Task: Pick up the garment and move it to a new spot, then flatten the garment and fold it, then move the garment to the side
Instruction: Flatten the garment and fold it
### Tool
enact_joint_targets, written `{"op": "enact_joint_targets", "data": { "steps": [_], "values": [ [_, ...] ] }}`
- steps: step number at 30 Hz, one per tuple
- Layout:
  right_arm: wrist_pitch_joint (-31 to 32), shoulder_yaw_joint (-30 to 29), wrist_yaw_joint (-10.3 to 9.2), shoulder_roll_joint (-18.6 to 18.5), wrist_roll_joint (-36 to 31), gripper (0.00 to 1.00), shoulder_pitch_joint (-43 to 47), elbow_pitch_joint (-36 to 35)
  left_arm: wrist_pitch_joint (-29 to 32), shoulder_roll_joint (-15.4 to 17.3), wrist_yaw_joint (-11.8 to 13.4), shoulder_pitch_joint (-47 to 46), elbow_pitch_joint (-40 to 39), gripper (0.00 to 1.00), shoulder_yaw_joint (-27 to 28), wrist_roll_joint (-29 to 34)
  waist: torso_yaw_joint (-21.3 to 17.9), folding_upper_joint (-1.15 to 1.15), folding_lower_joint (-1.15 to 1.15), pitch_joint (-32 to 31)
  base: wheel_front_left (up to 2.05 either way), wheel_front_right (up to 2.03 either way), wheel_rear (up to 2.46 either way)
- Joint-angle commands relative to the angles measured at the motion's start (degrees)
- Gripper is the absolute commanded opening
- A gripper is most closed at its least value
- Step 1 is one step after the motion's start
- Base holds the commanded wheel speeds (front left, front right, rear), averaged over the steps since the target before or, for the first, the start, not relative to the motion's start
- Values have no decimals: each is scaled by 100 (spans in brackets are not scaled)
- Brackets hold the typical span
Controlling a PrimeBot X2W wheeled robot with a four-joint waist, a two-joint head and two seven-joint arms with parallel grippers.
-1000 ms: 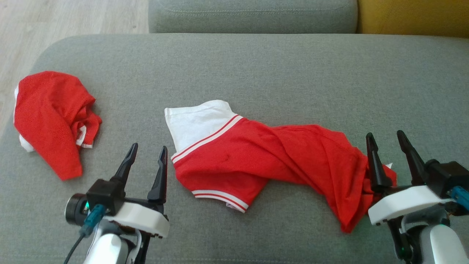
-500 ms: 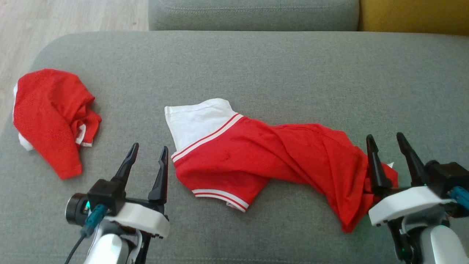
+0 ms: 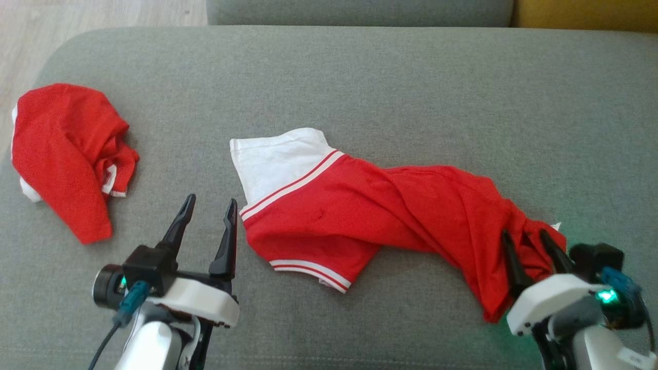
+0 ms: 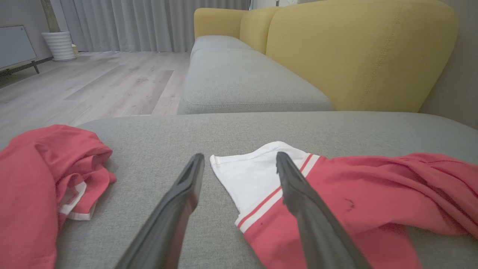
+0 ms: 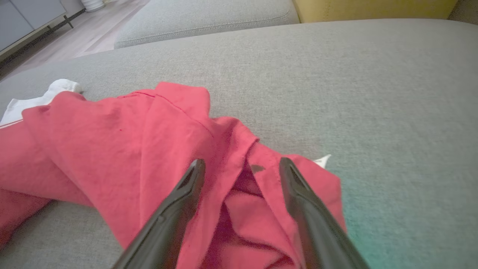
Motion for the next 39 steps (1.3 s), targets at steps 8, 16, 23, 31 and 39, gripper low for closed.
{"op": "enact_joint_targets", "data": {
  "steps": [8,16,23,31,39],
  "values": [
    [55,307,-5,-31,19,0,-589,287,-67,46,1,-377,-128,100,167,-65,62,0,0,70,0,0,0],
    [-14,72,-5,-31,109,0,-682,126,-70,20,15,-384,-149,100,217,-68,70,0,0,87,0,0,0],
    [-62,-209,-5,-31,4,0,-921,-144,-70,-9,1,-376,-172,100,250,-56,18,0,0,74,0,0,0],
    [-1,-544,-5,-296,-166,0,-1779,1,-71,-53,-54,-451,-189,100,260,-21,14,0,0,175,0,0,0],
    [-99,-515,-5,-464,-130,0,-2252,1440,-71,-113,-128,-520,-167,100,289,-1,98,0,0,289,0,0,0]
  ]
}}
